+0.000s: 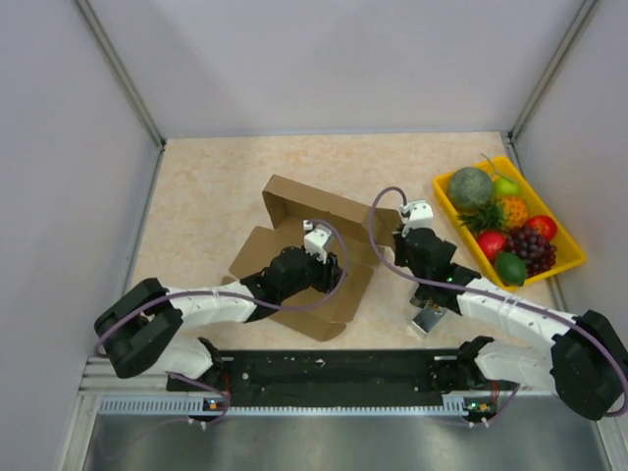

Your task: Fold the paper box

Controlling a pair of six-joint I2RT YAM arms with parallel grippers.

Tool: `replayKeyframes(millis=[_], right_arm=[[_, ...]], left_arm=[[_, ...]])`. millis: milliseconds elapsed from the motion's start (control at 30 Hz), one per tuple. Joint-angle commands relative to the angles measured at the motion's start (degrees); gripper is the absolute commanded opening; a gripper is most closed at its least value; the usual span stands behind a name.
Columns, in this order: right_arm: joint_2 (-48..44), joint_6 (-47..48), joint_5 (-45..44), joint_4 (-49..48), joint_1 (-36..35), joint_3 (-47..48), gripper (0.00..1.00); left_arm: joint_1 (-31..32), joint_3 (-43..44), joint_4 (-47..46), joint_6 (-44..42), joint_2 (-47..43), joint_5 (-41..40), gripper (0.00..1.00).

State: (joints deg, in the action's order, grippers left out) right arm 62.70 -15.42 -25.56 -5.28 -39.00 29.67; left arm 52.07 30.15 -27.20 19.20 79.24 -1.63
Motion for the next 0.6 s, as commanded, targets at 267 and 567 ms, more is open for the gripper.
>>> replayKeyframes(millis=[267,567], right_arm=[[8.2,15.2,28.4,-14.1,9.1,3.2,0.00],[16.8,19.7,39.6,-8.9,16.1,11.7,0.00]], left_arm=[[-2.3,3.3,12.3,6.2,-20.9,-10.6,0.75],[-27.5,17.9,34.2,9.4,-27.6,3.0,0.92]])
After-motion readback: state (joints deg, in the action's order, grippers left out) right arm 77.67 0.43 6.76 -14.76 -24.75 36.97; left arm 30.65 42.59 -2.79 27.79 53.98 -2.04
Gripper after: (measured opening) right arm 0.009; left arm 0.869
